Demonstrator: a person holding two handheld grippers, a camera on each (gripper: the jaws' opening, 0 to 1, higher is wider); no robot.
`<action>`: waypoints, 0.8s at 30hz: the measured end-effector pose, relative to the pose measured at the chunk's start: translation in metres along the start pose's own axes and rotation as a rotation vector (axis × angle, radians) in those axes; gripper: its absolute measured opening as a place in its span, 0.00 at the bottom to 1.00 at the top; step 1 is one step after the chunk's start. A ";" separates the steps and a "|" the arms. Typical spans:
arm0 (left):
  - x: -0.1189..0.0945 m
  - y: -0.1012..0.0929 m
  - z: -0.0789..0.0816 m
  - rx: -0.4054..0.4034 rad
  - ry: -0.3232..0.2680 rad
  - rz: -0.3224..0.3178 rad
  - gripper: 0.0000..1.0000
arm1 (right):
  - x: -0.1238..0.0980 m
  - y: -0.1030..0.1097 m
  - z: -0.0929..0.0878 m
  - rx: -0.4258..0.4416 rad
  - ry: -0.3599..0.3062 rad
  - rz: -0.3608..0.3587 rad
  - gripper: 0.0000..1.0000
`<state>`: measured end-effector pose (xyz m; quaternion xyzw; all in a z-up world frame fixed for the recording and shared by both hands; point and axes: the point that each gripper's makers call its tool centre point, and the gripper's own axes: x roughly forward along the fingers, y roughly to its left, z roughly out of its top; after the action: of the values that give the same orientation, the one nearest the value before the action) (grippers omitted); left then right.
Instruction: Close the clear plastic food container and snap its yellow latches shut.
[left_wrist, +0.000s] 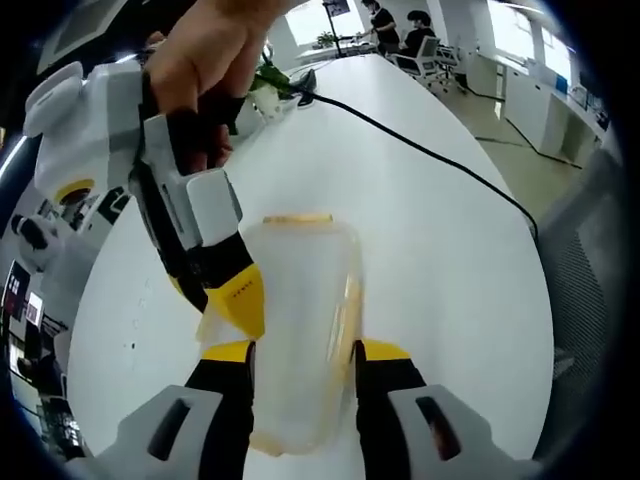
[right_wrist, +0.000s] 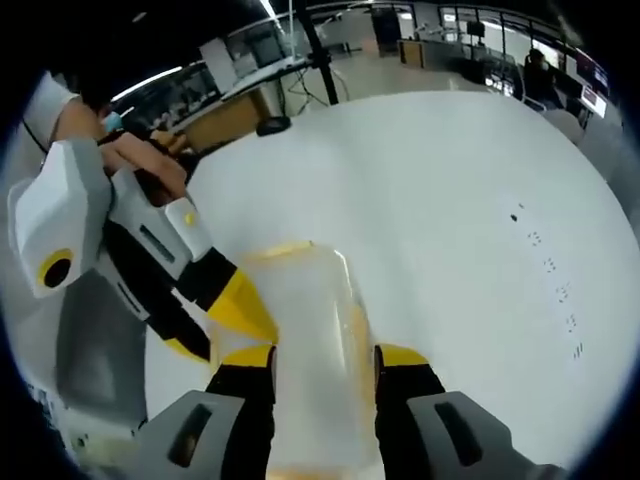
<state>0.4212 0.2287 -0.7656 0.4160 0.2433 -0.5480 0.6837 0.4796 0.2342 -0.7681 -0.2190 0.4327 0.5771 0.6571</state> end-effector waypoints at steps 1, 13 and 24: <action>-0.001 0.000 0.000 -0.011 0.003 -0.005 0.39 | -0.001 0.000 -0.002 -0.013 0.006 -0.008 0.41; -0.006 0.007 -0.010 0.016 0.008 -0.034 0.64 | -0.018 0.011 -0.014 -0.046 -0.002 -0.077 0.57; -0.002 0.021 -0.016 0.080 0.014 -0.056 0.75 | -0.023 0.027 -0.031 -0.136 0.079 -0.142 0.71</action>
<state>0.4430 0.2448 -0.7660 0.4397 0.2374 -0.5733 0.6493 0.4454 0.2026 -0.7600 -0.3160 0.4015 0.5481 0.6622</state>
